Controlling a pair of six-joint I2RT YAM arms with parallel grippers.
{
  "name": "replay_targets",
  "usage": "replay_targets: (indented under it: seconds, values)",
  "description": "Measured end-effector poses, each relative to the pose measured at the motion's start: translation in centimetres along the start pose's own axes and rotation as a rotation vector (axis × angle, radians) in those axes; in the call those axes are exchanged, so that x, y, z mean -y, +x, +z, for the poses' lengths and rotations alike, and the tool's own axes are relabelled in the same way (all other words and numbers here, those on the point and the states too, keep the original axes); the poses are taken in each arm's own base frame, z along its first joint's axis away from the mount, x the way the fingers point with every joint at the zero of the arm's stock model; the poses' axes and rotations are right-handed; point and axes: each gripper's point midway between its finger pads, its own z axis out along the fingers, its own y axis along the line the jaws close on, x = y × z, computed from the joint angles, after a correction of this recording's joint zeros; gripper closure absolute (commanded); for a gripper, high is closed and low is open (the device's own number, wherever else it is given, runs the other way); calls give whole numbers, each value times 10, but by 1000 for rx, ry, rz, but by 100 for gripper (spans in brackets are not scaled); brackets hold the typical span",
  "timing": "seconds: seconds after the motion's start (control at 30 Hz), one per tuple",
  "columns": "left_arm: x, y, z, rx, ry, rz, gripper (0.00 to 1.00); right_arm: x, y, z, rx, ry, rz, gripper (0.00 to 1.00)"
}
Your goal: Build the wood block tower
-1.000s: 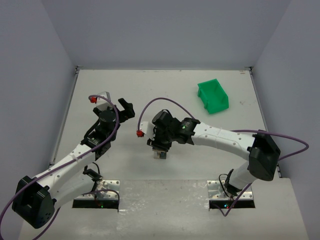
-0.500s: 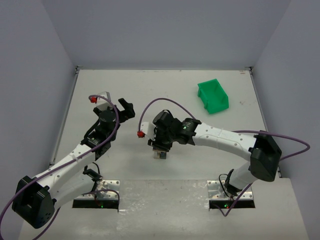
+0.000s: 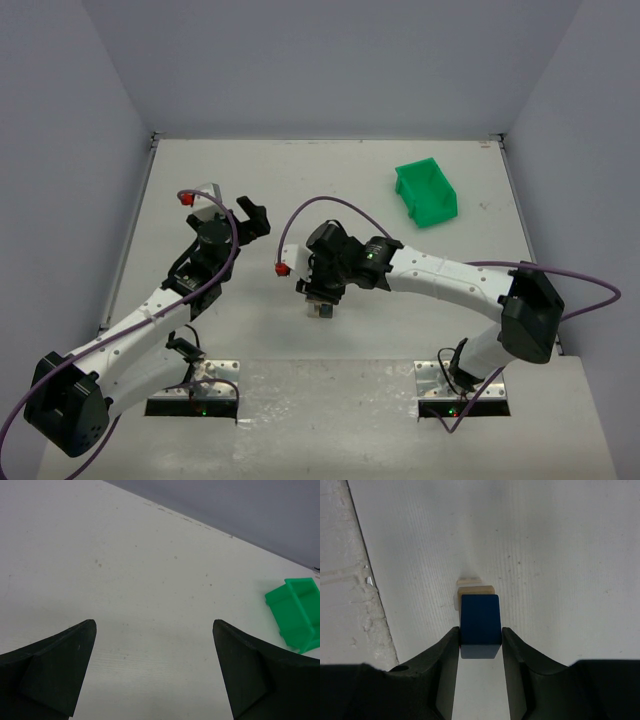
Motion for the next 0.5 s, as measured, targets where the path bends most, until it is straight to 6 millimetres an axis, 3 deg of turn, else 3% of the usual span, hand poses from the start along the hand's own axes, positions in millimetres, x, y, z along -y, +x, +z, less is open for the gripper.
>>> replay_targets:
  seconds: [0.13, 0.2, 0.23, 0.5]
  values:
    - [0, 0, 0, -1, 1, 3, 0, 0, 0, 0, 0, 0, -4, 44]
    - [0, 0, 0, -1, 2, 5, 0, 0, 0, 0, 0, 0, -5, 9]
    - [0, 0, 0, -2, 3, 6, 0, 0, 0, 0, 0, 0, -6, 2]
    - [0, 0, 0, -2, 3, 10, 0, 1, 0, -1, -1, 4, -5, 1]
